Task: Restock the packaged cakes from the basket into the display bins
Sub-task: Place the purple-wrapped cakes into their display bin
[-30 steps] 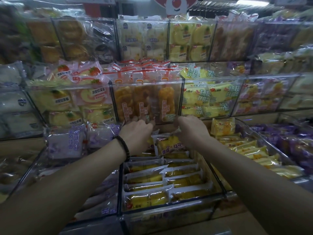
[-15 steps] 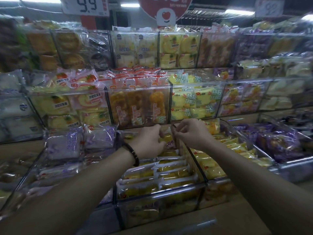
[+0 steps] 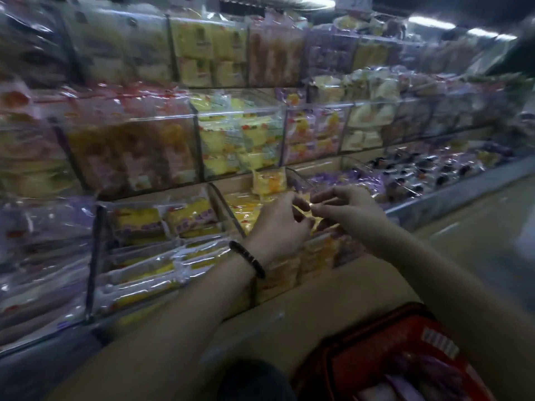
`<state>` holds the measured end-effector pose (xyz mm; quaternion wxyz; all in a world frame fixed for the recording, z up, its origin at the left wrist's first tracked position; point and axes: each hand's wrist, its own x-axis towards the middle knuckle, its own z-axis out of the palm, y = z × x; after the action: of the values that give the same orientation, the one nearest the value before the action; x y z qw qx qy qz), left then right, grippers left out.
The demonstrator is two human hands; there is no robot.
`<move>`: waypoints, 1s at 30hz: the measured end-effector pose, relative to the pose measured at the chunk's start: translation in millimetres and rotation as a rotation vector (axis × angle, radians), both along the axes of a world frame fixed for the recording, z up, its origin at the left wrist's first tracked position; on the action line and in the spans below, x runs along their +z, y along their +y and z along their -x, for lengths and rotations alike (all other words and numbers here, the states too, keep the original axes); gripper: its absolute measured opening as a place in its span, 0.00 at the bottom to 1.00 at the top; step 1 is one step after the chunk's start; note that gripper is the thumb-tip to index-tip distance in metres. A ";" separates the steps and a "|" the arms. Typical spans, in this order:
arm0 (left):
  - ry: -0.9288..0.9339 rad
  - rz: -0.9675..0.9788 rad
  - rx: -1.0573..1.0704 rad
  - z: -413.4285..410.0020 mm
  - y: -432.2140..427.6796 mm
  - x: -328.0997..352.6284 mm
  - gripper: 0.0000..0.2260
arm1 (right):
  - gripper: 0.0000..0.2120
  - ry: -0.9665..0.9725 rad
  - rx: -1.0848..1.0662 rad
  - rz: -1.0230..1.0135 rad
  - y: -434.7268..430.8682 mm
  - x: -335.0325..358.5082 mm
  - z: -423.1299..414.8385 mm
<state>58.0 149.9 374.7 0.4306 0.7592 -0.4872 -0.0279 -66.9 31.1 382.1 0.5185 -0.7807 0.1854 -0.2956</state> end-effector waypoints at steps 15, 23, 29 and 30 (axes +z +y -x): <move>0.061 -0.366 -0.563 98.3 -135.2 -198.7 0.07 | 0.11 0.280 -0.261 -0.234 -96.1 -196.4 135.8; -0.083 -0.913 -0.597 103.7 -195.4 -326.3 0.17 | 0.03 0.658 -0.332 -0.348 -146.9 -347.4 186.3; 0.033 -1.013 -0.478 100.5 -208.9 -412.4 0.17 | 0.08 0.932 -0.314 -0.364 -178.4 -410.7 204.3; 0.051 -1.013 -0.464 100.9 -212.0 -425.2 0.17 | 0.10 0.963 -0.326 -0.344 -183.8 -416.2 203.3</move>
<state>-42.9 -62.1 -50.5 0.0062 0.7431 -0.5569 -0.3709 -270.2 -152.6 -34.2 0.4427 -0.6926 0.5670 0.0539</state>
